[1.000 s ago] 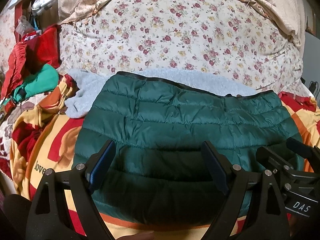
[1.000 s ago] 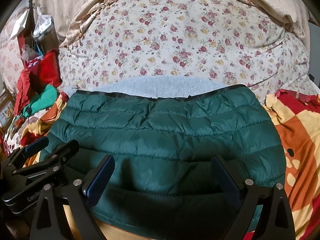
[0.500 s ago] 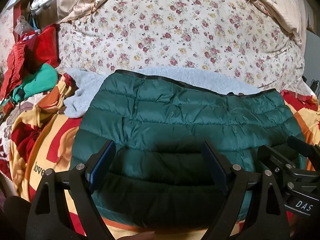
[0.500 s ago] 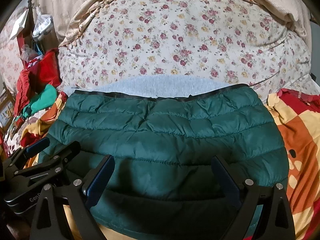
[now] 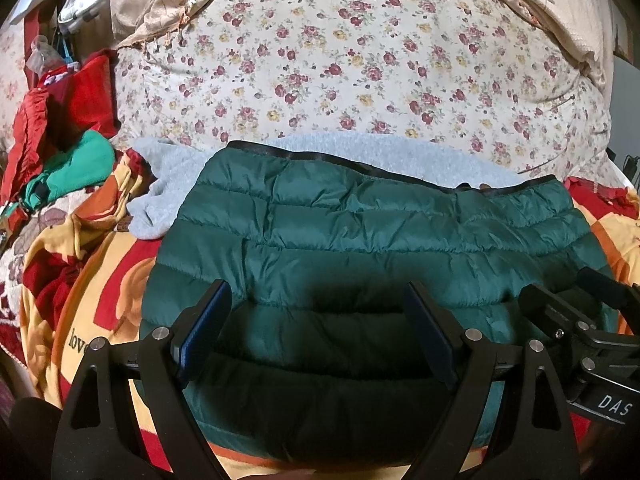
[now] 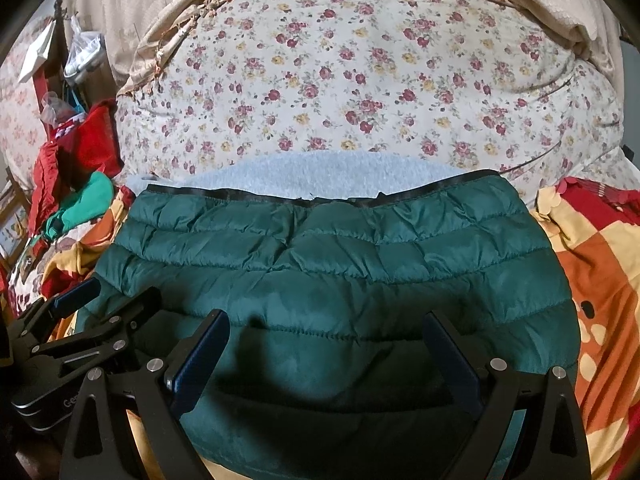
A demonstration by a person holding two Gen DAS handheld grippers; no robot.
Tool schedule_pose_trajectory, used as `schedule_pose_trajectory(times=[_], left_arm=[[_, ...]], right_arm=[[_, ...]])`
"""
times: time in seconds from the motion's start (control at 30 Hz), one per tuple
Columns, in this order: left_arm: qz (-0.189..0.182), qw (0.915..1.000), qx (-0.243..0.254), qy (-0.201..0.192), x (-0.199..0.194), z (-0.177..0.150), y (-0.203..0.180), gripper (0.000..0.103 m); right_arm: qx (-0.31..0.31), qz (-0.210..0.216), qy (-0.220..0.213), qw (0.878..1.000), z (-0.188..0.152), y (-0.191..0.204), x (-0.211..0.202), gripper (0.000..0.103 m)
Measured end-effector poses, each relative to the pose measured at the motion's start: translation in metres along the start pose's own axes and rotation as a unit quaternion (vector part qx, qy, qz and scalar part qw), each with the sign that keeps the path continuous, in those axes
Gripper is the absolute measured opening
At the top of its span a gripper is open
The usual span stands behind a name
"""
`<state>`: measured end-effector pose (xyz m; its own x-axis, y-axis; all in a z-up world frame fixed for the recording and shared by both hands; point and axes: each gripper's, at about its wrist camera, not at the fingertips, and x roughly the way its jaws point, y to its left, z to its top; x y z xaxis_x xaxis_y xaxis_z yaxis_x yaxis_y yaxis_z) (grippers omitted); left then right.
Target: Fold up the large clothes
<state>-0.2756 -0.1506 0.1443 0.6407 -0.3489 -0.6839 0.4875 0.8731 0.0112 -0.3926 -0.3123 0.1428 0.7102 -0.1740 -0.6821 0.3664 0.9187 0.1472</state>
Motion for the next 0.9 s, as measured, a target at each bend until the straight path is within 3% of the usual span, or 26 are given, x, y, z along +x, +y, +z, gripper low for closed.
schedule_pose_trajectory(times=[0.9], left_arm=[[-0.005, 0.9999, 0.004, -0.01, 0.0019, 0.0016, -0.0041, 0.087]], right_arm=[[0.004, -0.001, 0.006, 1.0, -0.001, 0.0051, 0.0061, 0.096]])
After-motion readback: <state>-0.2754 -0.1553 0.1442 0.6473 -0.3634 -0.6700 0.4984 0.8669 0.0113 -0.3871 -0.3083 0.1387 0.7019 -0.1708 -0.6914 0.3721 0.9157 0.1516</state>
